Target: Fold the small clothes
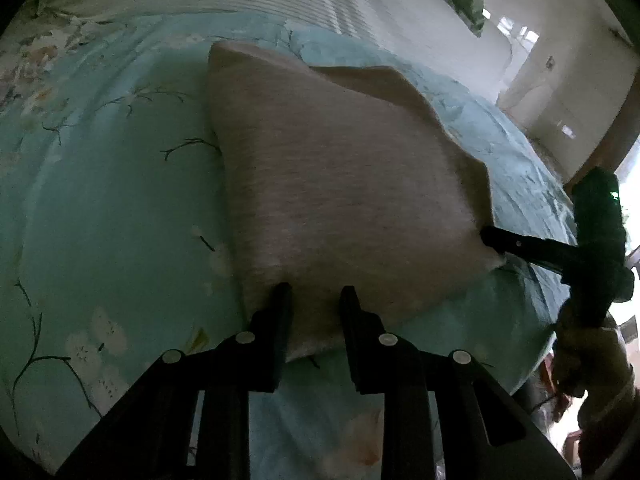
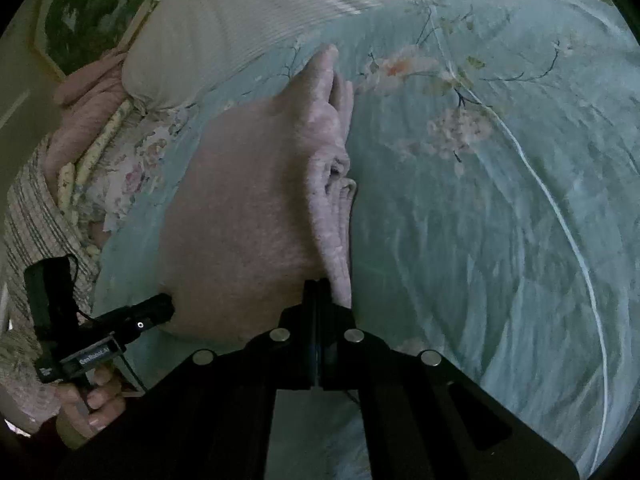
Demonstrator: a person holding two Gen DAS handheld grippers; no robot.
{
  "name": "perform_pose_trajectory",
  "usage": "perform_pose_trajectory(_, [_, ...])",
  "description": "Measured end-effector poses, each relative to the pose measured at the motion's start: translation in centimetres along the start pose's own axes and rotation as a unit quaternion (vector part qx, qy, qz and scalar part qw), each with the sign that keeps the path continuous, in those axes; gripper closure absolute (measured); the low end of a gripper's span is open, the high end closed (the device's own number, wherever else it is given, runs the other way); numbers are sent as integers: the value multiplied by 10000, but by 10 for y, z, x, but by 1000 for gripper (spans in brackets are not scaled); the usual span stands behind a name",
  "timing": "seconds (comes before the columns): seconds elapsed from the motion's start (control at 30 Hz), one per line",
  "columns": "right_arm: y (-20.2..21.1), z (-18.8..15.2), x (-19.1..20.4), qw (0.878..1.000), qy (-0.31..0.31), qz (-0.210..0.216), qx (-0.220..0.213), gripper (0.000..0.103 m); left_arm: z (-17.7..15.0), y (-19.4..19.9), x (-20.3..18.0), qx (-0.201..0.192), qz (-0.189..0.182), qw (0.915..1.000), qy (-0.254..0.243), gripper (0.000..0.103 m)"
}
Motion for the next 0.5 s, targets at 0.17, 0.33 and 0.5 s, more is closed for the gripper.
perform_pose_trajectory(0.17, [0, -2, 6, 9996, 132, -229, -16, 103, 0, -1, -1, -28, 73, 9998, 167, 79])
perform_pose_trajectory(0.33, [6, -7, 18, 9978, 287, -605, 26, 103, -5, 3, 1, -33, 82, 9993, 352, 80])
perform_pose_trajectory(0.5, [21, -25, 27, 9946, 460, -931, 16, 97, -13, 24, -5, 31, 467, 9985, 274, 50])
Point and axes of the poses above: each gripper's, at about its wrist camera, not at the fingertips, and y roughly against the way its jaws point, x to its left, z to its top, the point moved 2 cm from there along -y, roughly the way its jaws point, and after that the axes turned 11 degrees about -y, right-handed, at the moved point
